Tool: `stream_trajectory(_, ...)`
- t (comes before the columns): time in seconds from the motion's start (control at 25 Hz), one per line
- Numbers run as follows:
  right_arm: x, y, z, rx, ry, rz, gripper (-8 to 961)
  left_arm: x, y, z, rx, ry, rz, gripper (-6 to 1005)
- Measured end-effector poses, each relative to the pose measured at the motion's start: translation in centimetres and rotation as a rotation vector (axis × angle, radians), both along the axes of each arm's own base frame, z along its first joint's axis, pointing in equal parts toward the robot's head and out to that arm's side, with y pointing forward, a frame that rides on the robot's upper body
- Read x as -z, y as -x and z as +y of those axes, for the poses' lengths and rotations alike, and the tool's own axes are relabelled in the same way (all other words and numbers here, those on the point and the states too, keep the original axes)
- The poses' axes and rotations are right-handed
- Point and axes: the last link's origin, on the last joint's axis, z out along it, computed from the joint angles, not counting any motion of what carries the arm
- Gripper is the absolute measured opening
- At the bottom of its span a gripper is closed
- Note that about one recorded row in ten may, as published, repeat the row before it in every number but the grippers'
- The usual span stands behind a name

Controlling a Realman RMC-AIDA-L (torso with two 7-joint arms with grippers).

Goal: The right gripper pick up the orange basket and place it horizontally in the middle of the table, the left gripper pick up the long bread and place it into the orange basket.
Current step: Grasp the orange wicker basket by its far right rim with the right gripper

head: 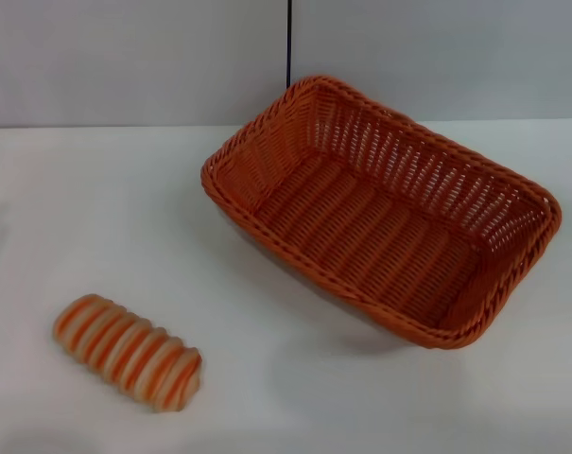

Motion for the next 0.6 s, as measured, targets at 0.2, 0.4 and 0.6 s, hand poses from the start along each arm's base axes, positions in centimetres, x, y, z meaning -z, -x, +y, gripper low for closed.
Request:
stream_trajectory(0.2, 0.8, 2.2, 2.2, 0.026, 0.234, -0.089, 554, 0.4, -0.4, 0.4, 0.019, 0.038, 0.036, 599)
stream_trajectory(0.4, 3.0, 3.2, 3.8, 0.043, 0.382, -0.172, 555, 1.0, -0.6, 0.6, 0.026, 0.062, 0.063, 598)
stream_trajectory(0.6, 5.0, 3.0, 4.7, 0.067, 0.45, -0.22, 555, 1.2, -0.5, 0.7, 0.013, 0.064, 0.069, 596)
